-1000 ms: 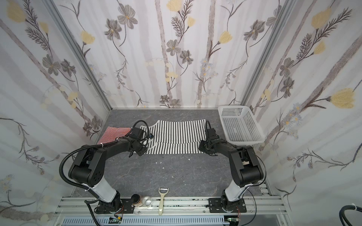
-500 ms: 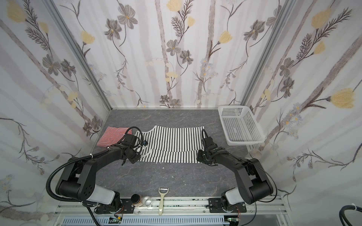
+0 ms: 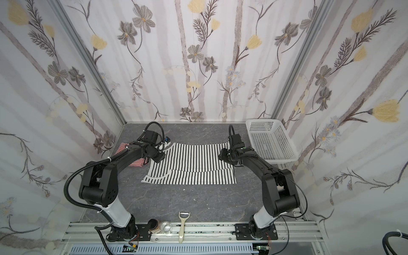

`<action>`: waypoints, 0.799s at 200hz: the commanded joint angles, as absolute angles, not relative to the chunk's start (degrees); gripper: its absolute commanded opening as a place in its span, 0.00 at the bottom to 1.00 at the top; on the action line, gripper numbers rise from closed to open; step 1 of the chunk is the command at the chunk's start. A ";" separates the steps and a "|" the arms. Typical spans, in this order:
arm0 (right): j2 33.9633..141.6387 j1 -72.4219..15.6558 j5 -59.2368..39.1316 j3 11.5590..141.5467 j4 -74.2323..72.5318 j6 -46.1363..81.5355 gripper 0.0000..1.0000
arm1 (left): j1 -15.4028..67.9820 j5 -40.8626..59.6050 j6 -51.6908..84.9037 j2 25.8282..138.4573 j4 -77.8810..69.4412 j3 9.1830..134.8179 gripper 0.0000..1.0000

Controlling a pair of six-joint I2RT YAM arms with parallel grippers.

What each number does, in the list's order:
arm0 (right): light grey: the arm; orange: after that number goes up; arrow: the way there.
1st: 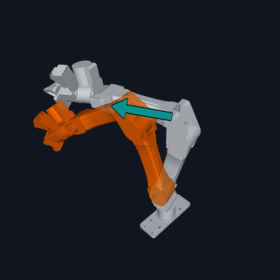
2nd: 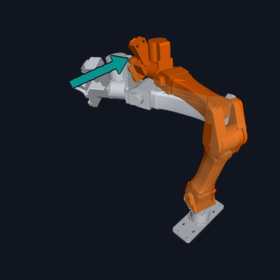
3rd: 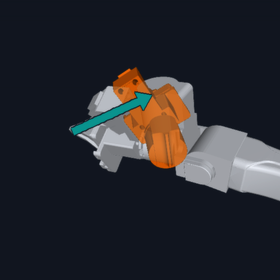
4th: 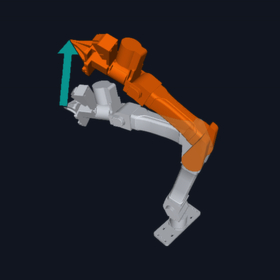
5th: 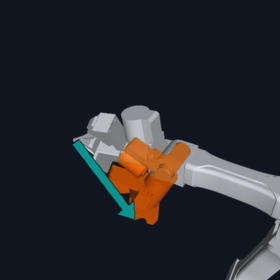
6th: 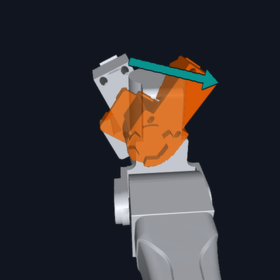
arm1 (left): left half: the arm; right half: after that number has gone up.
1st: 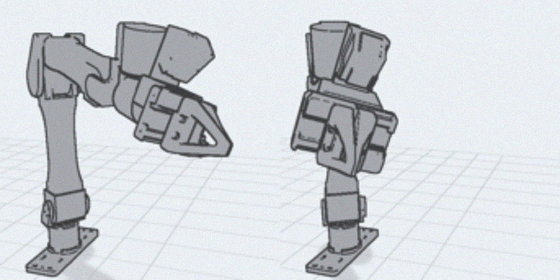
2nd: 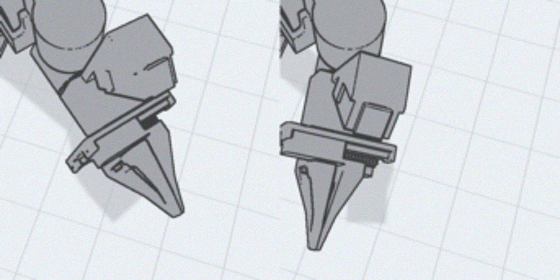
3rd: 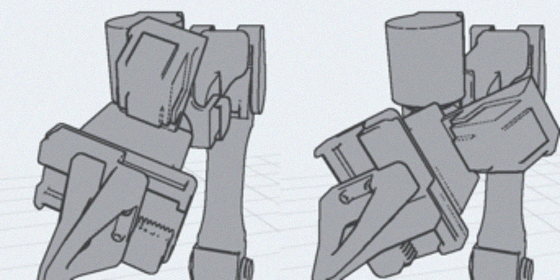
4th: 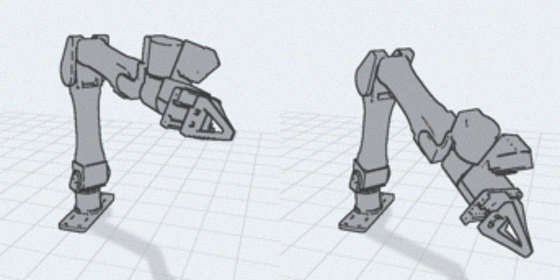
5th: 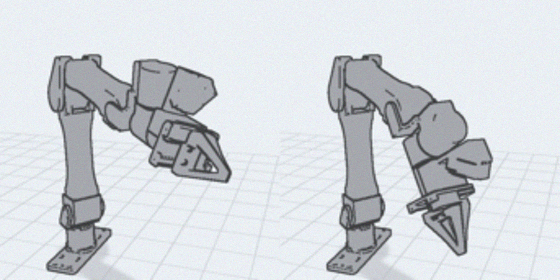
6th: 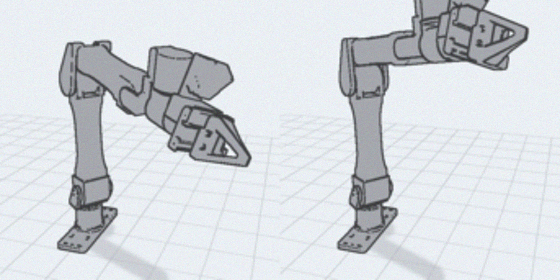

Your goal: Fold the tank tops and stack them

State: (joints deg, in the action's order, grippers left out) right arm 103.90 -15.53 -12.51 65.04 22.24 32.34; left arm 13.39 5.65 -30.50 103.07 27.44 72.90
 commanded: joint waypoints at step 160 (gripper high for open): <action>139.51 -5.84 -10.56 106.64 34.37 25.99 0.47 | 11.38 19.86 -17.58 131.91 26.88 103.60 0.49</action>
State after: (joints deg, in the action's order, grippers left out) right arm 138.28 -5.52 -12.43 104.51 31.97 26.87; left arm 11.53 19.94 -19.27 131.02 26.87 102.48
